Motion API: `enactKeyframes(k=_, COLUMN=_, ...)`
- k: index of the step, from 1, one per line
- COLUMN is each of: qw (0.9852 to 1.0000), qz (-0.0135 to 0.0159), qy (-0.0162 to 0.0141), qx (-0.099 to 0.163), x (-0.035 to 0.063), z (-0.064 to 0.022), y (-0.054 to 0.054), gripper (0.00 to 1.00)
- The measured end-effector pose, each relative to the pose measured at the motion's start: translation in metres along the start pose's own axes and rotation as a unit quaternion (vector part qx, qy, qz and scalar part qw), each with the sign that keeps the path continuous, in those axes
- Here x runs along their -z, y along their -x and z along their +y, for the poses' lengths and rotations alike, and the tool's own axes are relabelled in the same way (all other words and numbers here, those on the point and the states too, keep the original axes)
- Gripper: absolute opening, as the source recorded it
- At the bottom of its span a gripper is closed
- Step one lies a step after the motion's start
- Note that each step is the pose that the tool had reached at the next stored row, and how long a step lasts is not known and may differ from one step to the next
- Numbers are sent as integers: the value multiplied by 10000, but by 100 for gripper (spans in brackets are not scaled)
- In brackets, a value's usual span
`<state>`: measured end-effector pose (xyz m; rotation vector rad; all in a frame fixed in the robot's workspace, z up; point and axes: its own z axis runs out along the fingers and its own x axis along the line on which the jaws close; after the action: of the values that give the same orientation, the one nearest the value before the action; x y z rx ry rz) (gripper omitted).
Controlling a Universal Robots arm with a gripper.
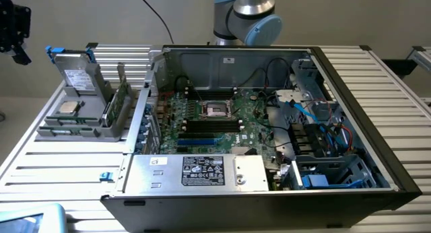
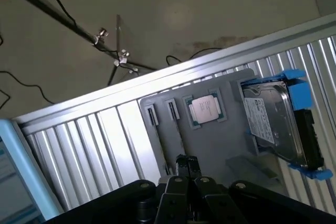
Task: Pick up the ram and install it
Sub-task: 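Pick up the ram and move it above insertion slot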
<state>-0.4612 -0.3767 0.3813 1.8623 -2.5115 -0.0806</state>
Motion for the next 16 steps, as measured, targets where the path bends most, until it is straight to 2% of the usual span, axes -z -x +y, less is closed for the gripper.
enactKeyframes(k=3, qw=9996, qz=17, qy=4, qx=266, x=-2, z=0, y=0, gripper=11)
enactKeyframes(k=5, qw=9990, qz=42, qy=3, qx=438, x=-2, z=0, y=0, gripper=11)
enactKeyframes(k=8, qw=9977, qz=100, qy=-5, qx=664, x=-3, z=0, y=0, gripper=11)
enactKeyframes(k=10, qw=9968, qz=155, qy=-15, qx=782, x=-2, z=0, y=0, gripper=11)
enactKeyframes(k=11, qw=9964, qz=172, qy=-18, qx=830, x=-3, z=0, y=0, gripper=11)
enactKeyframes(k=14, qw=9953, qz=196, qy=-24, qx=950, x=-2, z=-2, y=1, gripper=11)
enactKeyframes(k=16, qw=9950, qz=205, qy=-47, qx=981, x=-2, z=-3, y=1, gripper=11)
